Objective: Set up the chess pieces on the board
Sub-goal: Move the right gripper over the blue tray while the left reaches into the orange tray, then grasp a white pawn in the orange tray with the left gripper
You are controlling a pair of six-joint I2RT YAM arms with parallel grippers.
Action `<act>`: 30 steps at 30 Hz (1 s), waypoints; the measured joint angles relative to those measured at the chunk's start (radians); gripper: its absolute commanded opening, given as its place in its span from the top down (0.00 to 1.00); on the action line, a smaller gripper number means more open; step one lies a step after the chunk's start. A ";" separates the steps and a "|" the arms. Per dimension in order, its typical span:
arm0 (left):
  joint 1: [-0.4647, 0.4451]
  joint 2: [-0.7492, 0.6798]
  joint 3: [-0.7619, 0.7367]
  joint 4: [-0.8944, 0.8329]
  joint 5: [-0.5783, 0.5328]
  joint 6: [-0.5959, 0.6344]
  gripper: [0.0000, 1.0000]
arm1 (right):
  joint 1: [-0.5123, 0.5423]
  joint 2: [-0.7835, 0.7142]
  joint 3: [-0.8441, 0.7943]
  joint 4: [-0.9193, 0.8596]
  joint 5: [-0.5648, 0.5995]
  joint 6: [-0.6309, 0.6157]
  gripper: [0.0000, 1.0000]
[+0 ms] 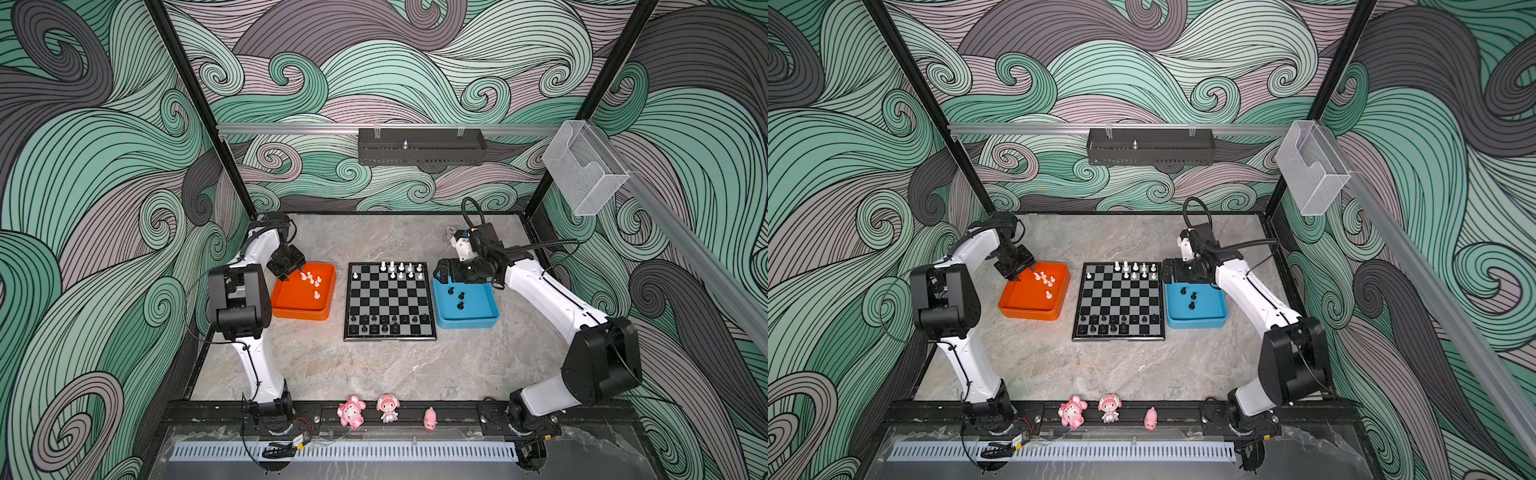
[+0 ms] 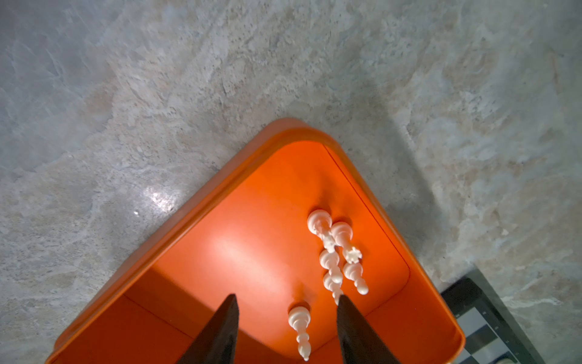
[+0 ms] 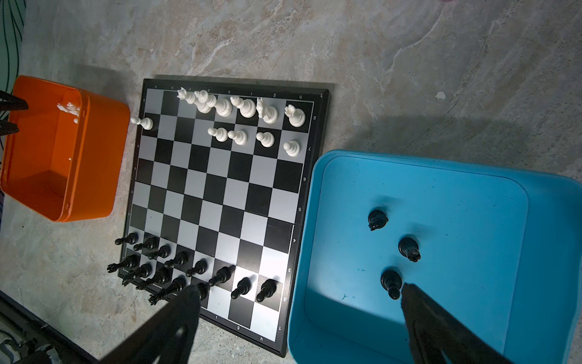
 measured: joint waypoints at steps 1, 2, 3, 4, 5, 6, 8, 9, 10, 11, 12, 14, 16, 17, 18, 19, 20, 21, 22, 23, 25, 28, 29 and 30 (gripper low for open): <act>-0.002 0.003 0.000 0.000 0.000 -0.004 0.46 | -0.001 0.000 0.000 0.001 -0.002 0.000 0.01; -0.004 0.006 0.000 0.002 0.000 -0.008 0.46 | -0.003 0.000 0.000 0.001 -0.005 0.000 0.01; -0.007 0.011 0.000 0.003 0.000 -0.011 0.46 | -0.005 0.000 0.000 0.002 -0.007 0.000 0.01; -0.008 0.016 0.000 0.005 0.000 -0.014 0.46 | -0.005 0.000 0.000 0.003 -0.009 0.000 0.01; -0.011 0.023 0.000 0.007 0.001 -0.017 0.46 | -0.006 0.000 0.000 0.004 -0.010 0.000 0.01; -0.012 0.030 0.000 0.008 0.001 -0.020 0.46 | -0.007 0.000 0.000 0.005 -0.011 0.000 0.01; -0.014 0.046 0.004 0.008 0.003 -0.025 0.49 | -0.008 0.000 0.000 0.008 -0.014 0.000 0.01; -0.014 0.053 0.006 0.011 0.003 -0.029 0.50 | -0.009 0.000 0.000 0.008 -0.016 0.000 0.01; -0.015 0.059 0.007 0.016 0.004 -0.030 0.52 | -0.010 0.000 0.000 0.008 -0.016 0.000 0.01; -0.016 0.063 0.007 0.020 0.005 -0.032 0.53 | -0.011 0.000 -0.001 0.008 -0.017 0.000 0.01; -0.016 0.065 0.007 0.025 0.005 -0.033 0.53 | -0.012 0.000 -0.001 0.008 -0.017 0.000 0.01; -0.017 0.065 0.010 0.032 0.005 -0.035 0.53 | -0.014 0.000 -0.004 0.010 -0.017 0.000 0.01; -0.018 0.065 0.013 0.040 0.004 -0.038 0.53 | -0.016 0.000 -0.008 0.011 -0.017 0.000 0.01; -0.018 0.065 0.013 0.047 0.004 -0.039 0.53 | -0.016 0.000 -0.011 0.013 -0.017 0.000 0.01; -0.018 0.065 0.013 0.050 0.004 -0.041 0.53 | -0.017 0.000 -0.013 0.011 -0.017 0.000 0.01; -0.018 0.065 0.013 0.053 0.004 -0.043 0.53 | -0.017 0.001 -0.013 0.012 -0.017 0.000 0.01; -0.018 0.065 0.013 0.055 0.003 -0.045 0.53 | -0.017 0.001 -0.013 0.013 -0.017 0.000 0.01; -0.018 0.065 0.013 0.057 0.003 -0.047 0.53 | -0.017 0.001 -0.013 0.013 -0.018 0.000 0.01; -0.018 0.065 0.013 0.060 0.003 -0.048 0.53 | -0.017 0.001 -0.013 0.013 -0.018 0.000 0.01; -0.018 0.065 0.013 0.062 0.003 -0.049 0.53 | -0.018 0.001 -0.013 0.014 -0.018 0.000 0.01; -0.018 0.065 0.013 0.068 0.003 -0.050 0.53 | -0.018 0.001 -0.013 0.015 -0.017 0.000 0.01; -0.019 0.066 0.013 0.076 0.004 -0.053 0.53 | -0.018 0.002 -0.013 0.015 -0.017 0.000 0.01; -0.020 0.066 0.013 0.077 0.004 -0.054 0.54 | -0.018 0.002 -0.013 0.015 -0.017 0.000 0.01; -0.020 0.066 0.013 0.077 0.003 -0.054 0.55 | -0.018 0.002 -0.013 0.015 -0.017 0.000 0.01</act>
